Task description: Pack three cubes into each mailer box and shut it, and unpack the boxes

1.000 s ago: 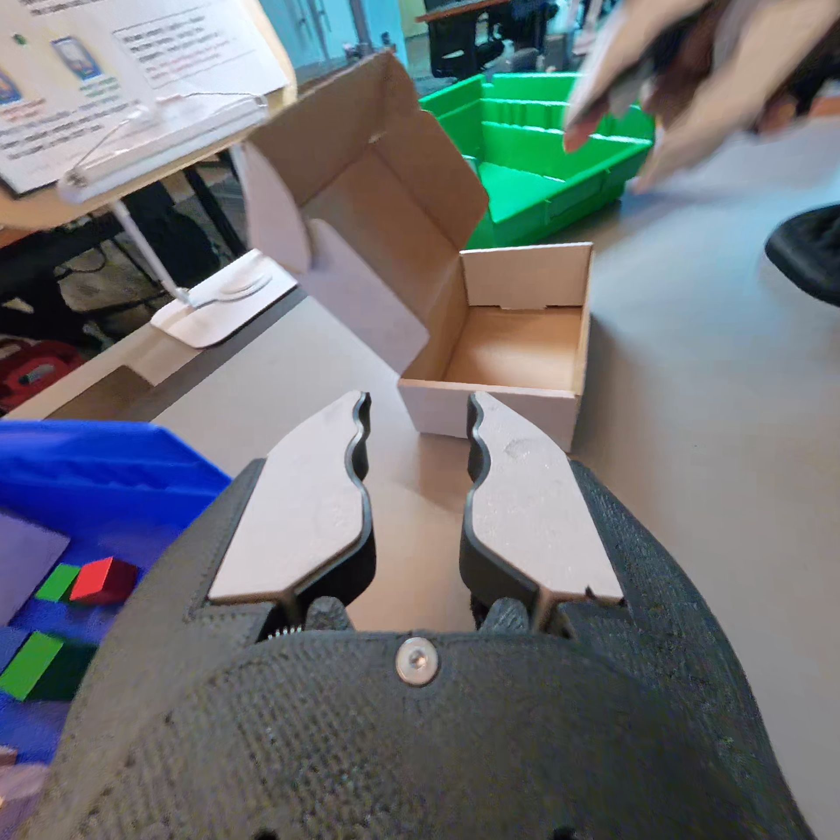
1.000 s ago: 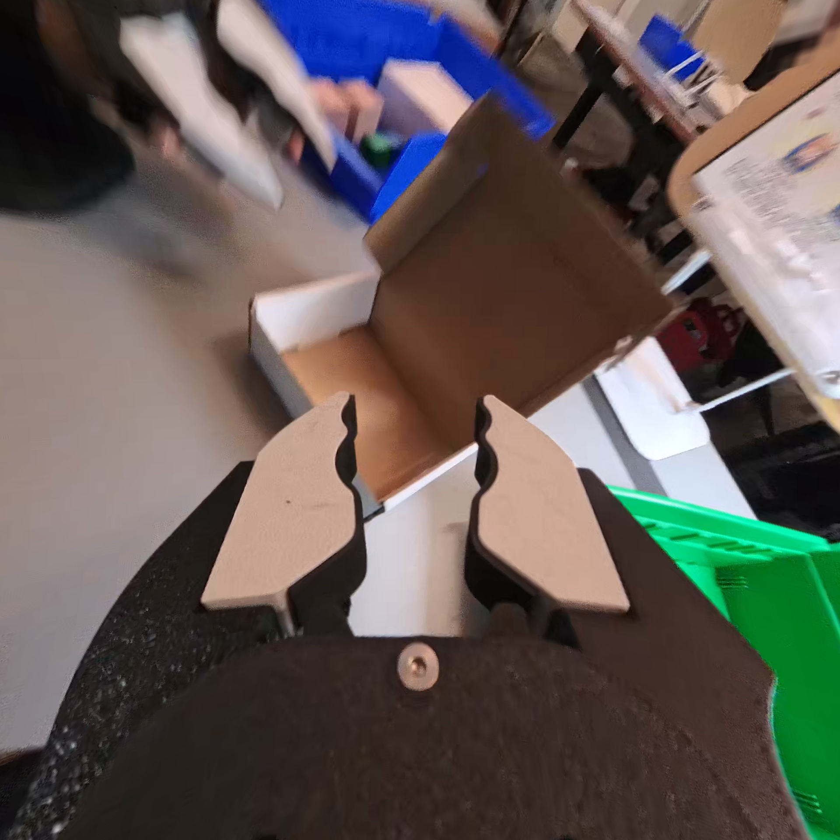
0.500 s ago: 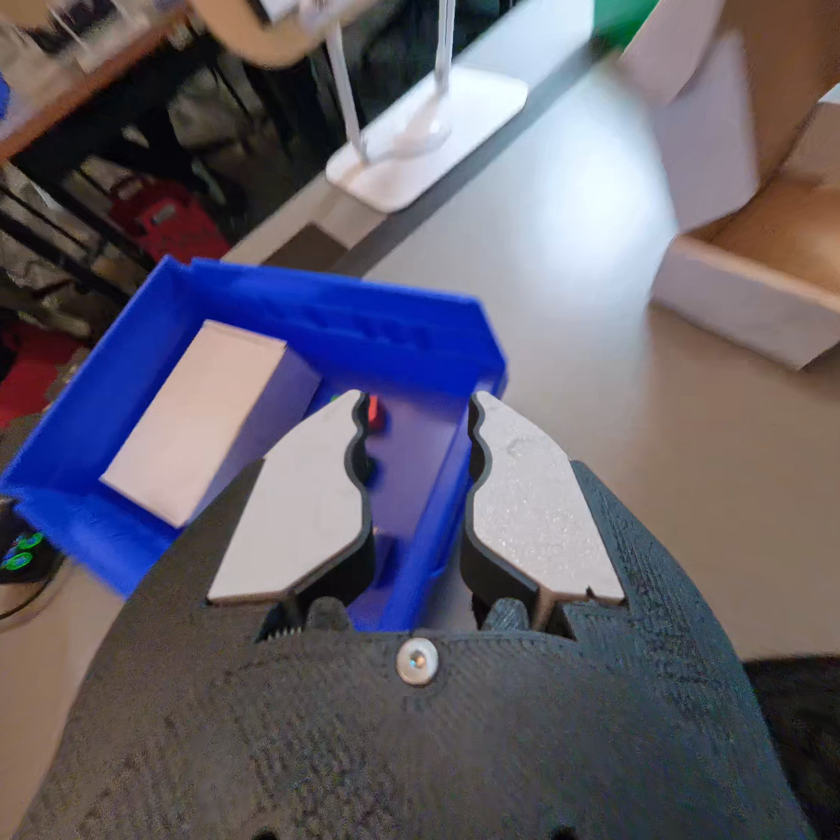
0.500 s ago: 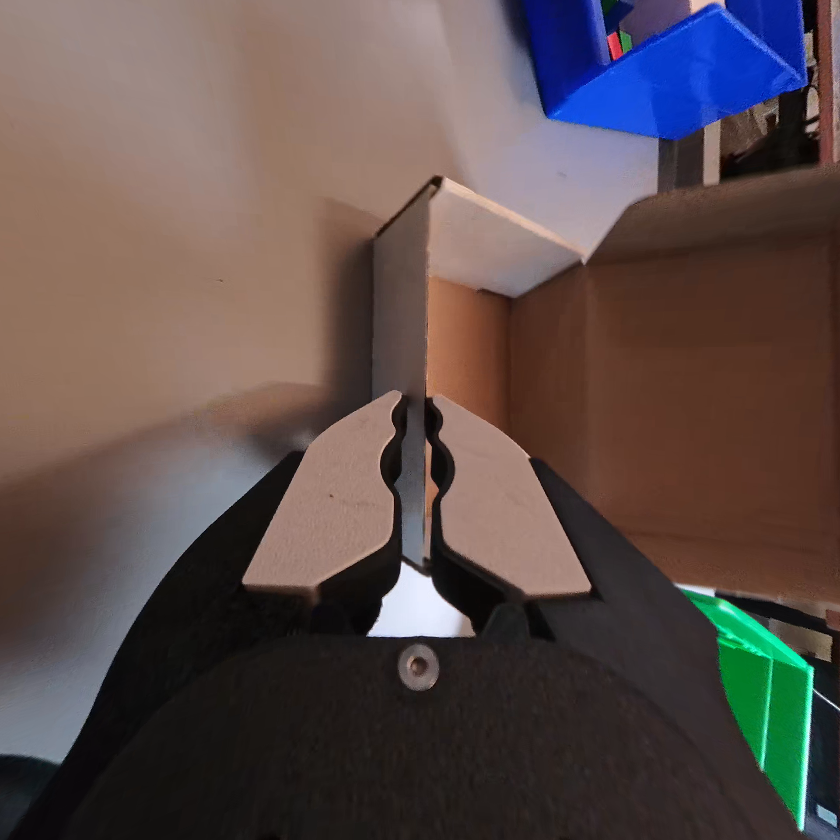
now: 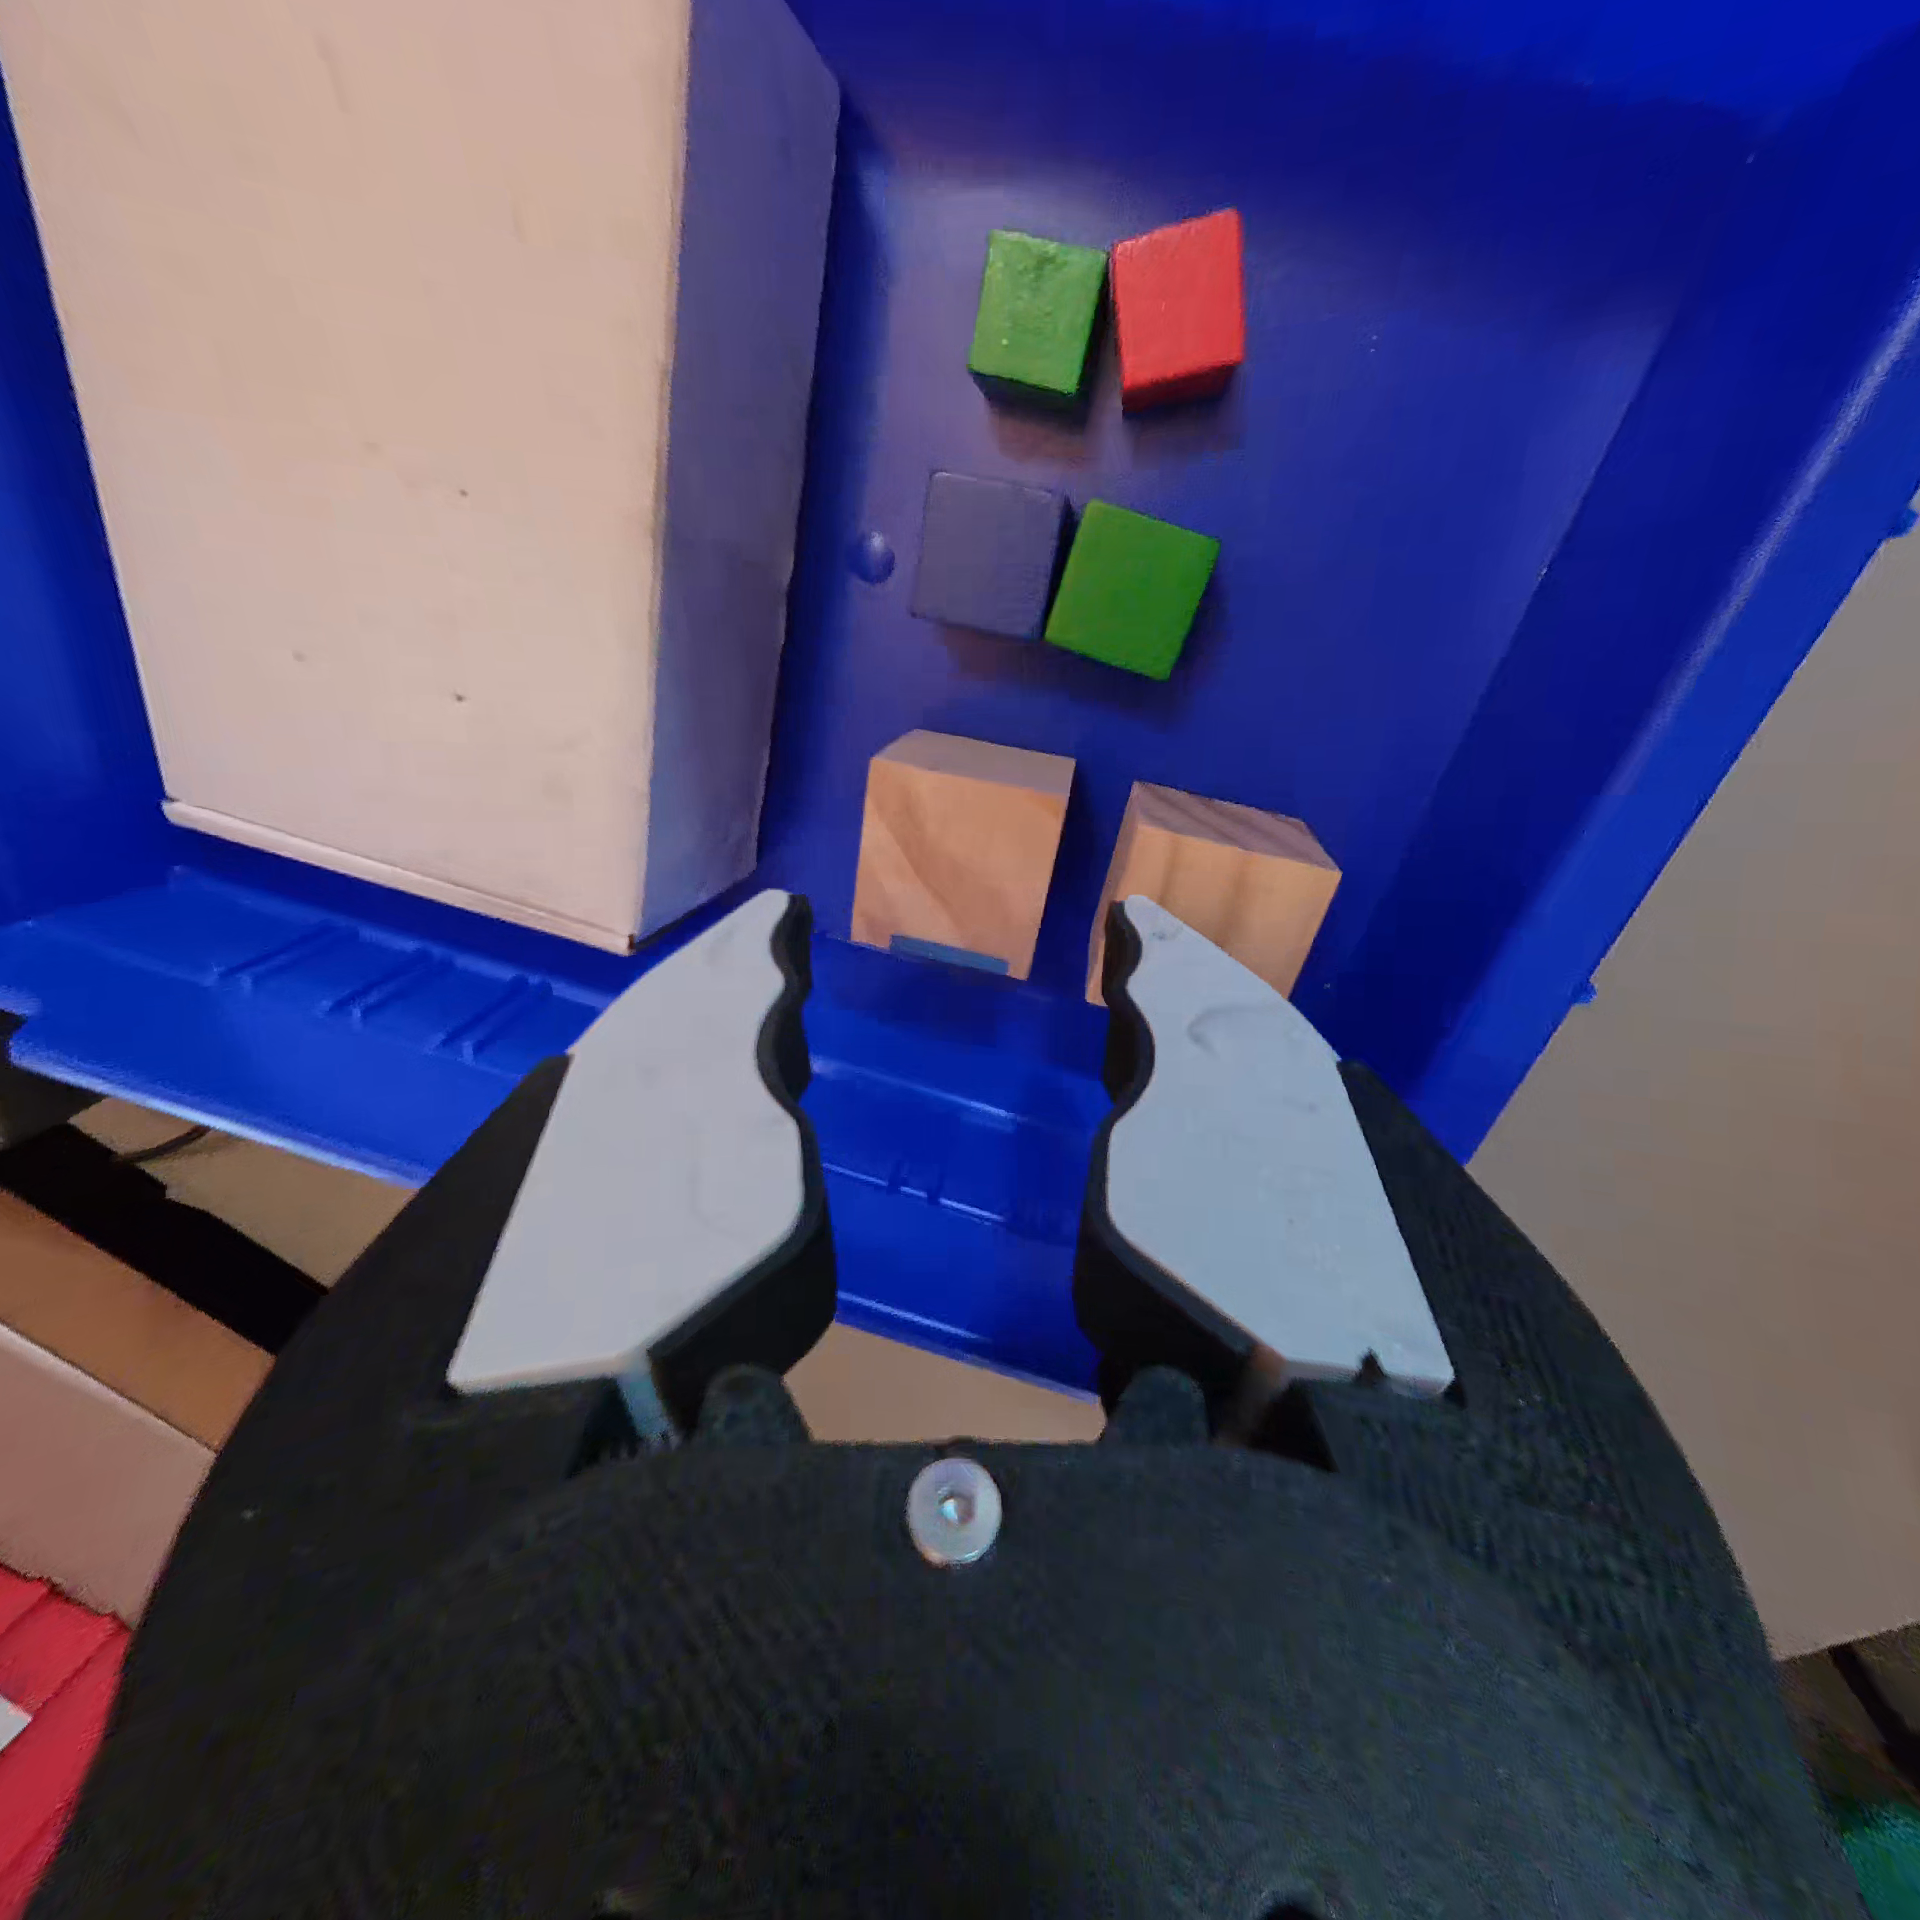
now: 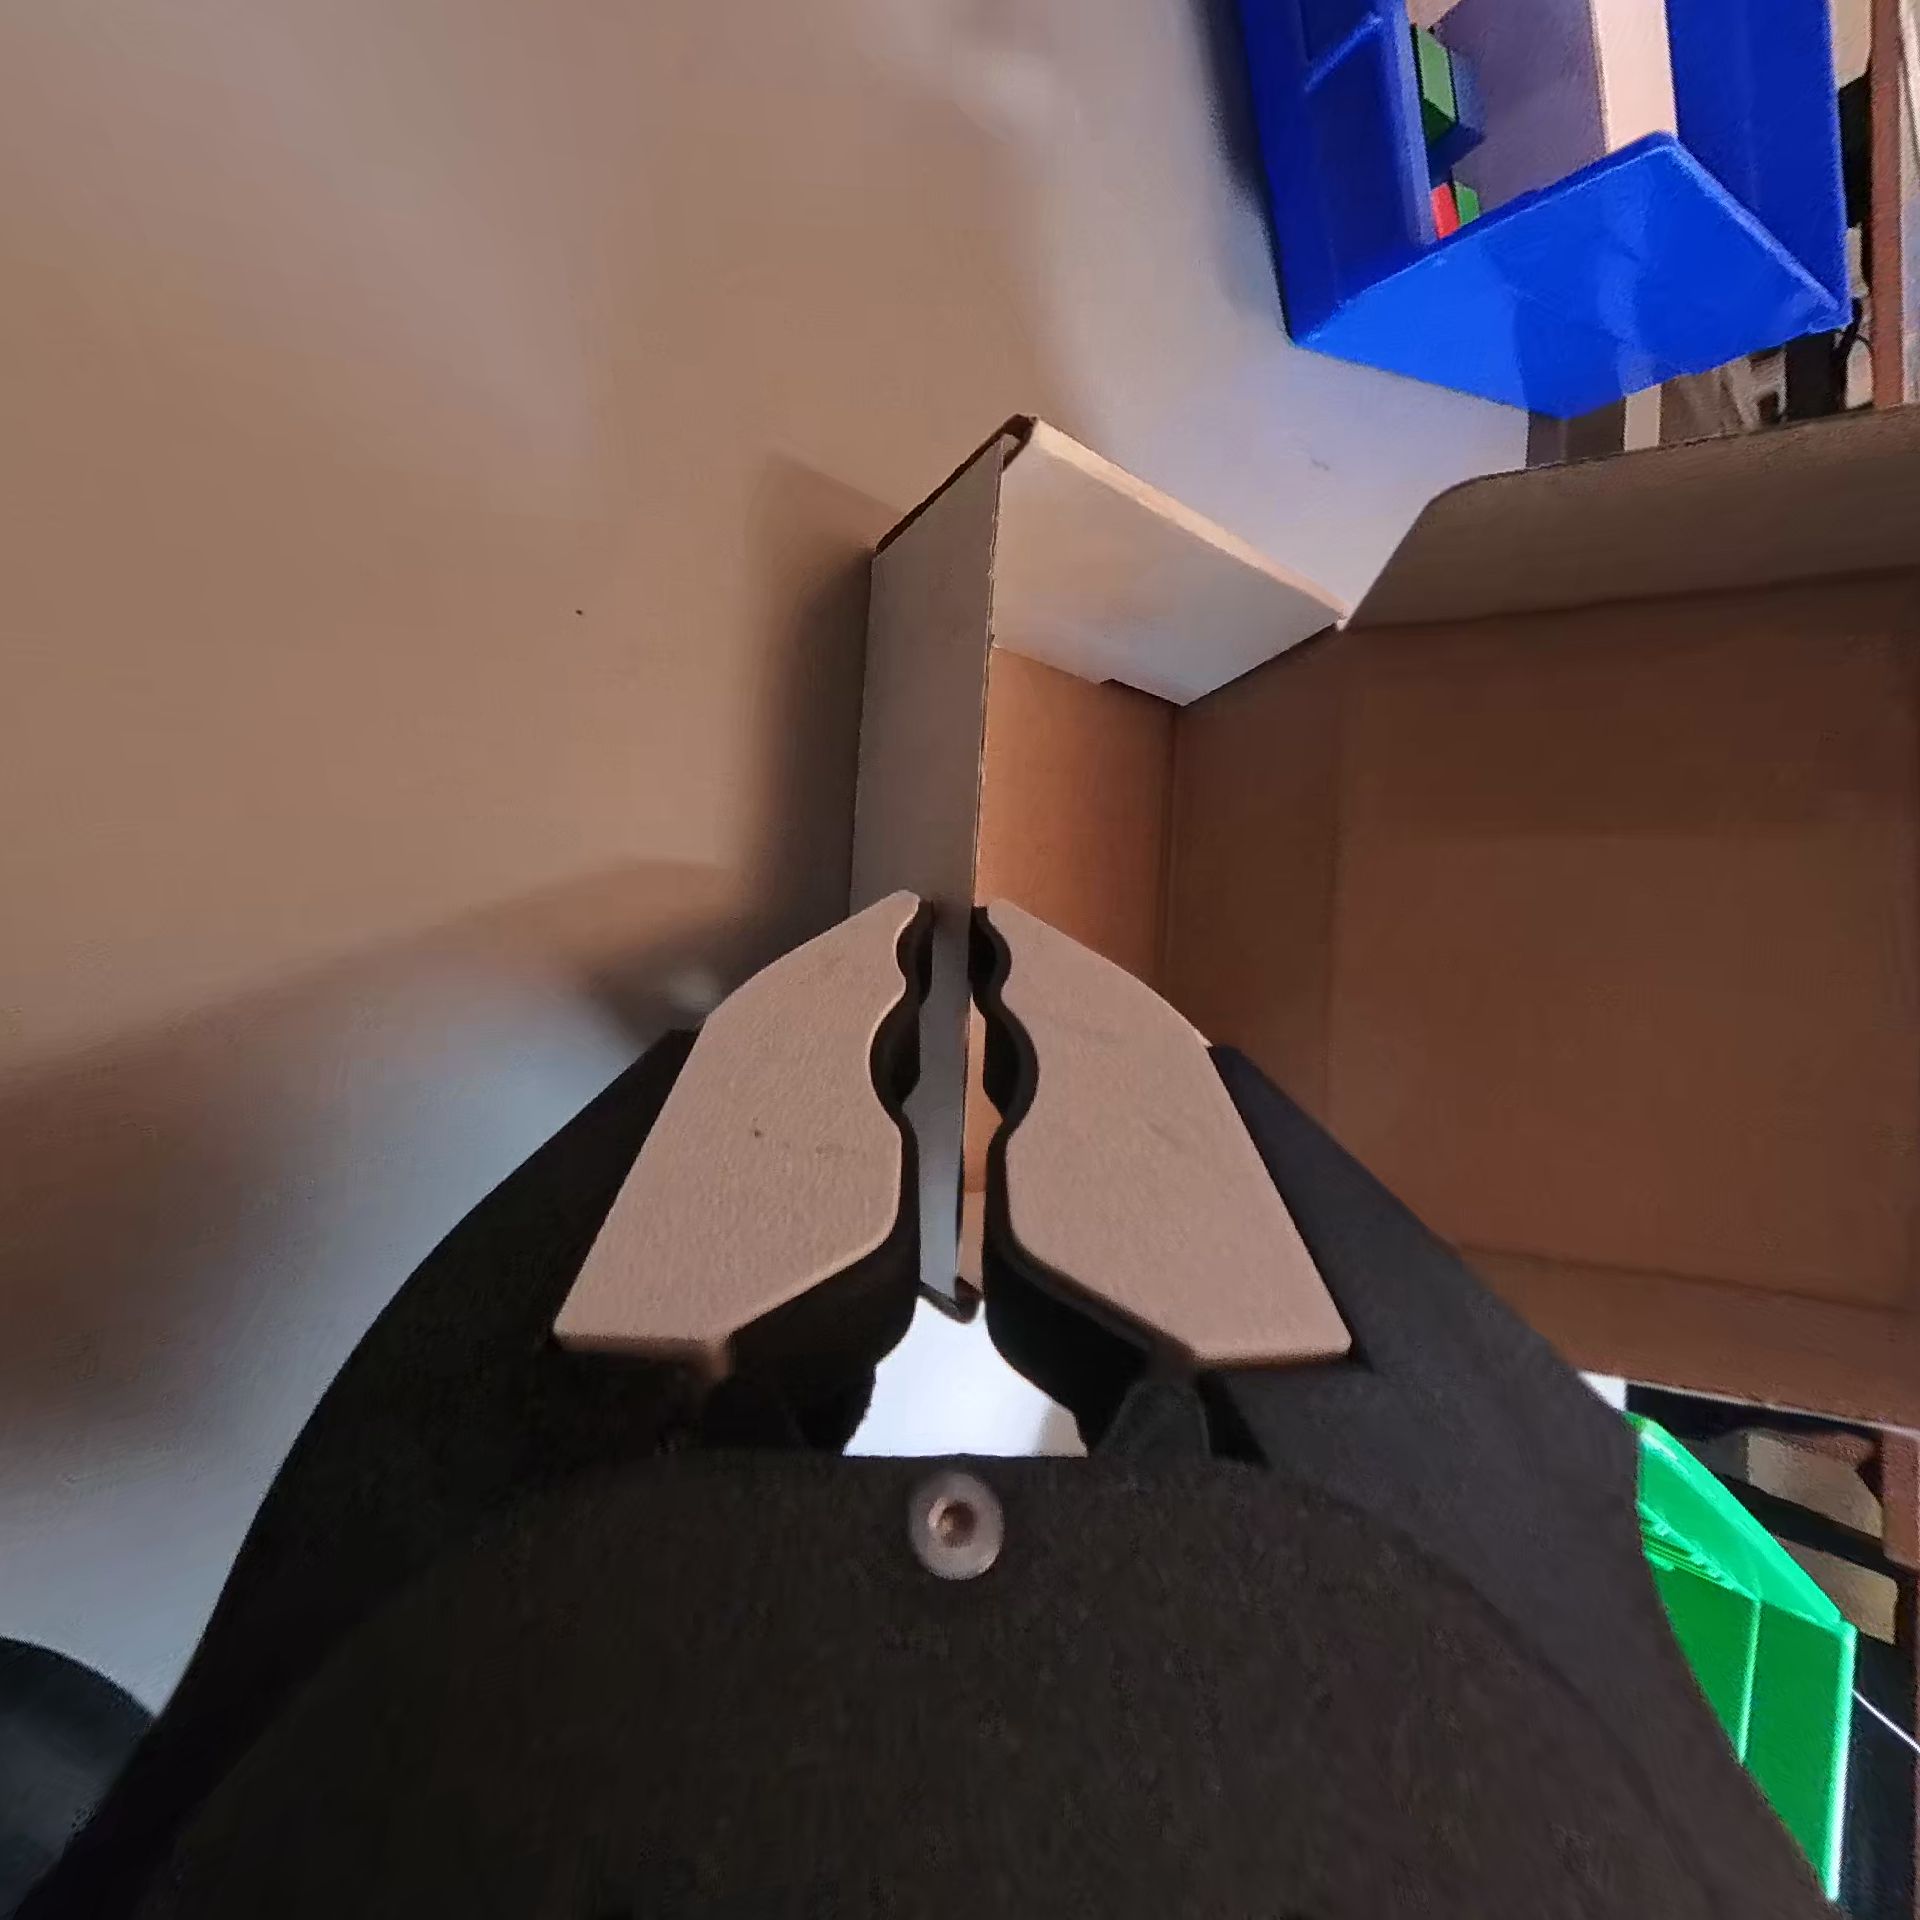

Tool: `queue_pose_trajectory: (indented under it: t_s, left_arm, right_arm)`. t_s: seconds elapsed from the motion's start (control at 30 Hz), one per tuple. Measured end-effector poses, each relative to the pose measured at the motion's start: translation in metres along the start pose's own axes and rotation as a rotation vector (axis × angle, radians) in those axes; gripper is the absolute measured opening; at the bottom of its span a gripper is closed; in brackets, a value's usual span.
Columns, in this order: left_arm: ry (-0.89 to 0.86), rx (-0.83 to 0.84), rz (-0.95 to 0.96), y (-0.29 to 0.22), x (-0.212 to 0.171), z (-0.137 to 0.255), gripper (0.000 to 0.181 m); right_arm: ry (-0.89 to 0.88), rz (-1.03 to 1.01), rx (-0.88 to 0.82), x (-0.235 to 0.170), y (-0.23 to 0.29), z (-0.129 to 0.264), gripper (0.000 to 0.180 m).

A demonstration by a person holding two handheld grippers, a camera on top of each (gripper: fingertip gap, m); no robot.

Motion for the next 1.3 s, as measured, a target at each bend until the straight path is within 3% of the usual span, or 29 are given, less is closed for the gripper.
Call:
queue_pose_trajectory:
  t_s: [0.2,0.4,0.57,0.73,0.87,1.03,1.3]
  left_arm:
    - [0.079,-0.087,0.016,0.003,0.0,-0.011,0.054]
    - [0.103,-0.102,0.011,0.005,-0.001,-0.023,0.041]
    - [0.059,-0.085,0.003,0.004,0.006,-0.022,0.041]
    - [0.012,-0.044,-0.048,-0.011,0.027,0.009,0.041]
    - [-0.049,-0.034,-0.137,-0.052,0.061,0.054,0.04]
    - [-0.152,-0.075,-0.293,-0.138,0.114,0.102,0.04]
    - [-0.253,-0.265,-0.474,-0.273,0.182,0.11,0.041]
  right_arm:
    - [-0.05,-0.06,-0.013,0.003,-0.003,0.006,0.012]
    - [-0.322,-0.478,-0.001,0.022,-0.024,0.053,0.038]
    - [-0.372,-0.751,-0.117,-0.003,-0.036,0.077,0.053]
    - [-0.313,-0.913,-0.175,-0.031,-0.03,0.081,0.063]
    - [-0.234,-0.927,-0.218,-0.042,-0.028,0.079,0.067]
    - [-0.166,-0.926,-0.22,-0.045,-0.024,0.071,0.068]
    - [-0.127,-0.917,-0.226,-0.046,-0.02,0.064,0.067]
Point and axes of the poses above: each gripper's, where its closed fingertips meet, z back along the fingers, x out of its top, y = z × x across the jaws, the point moved 2 cm from there along z, back along the fingers, and after that the axes turned 7 degrees about -x, right-handed, at the moved point
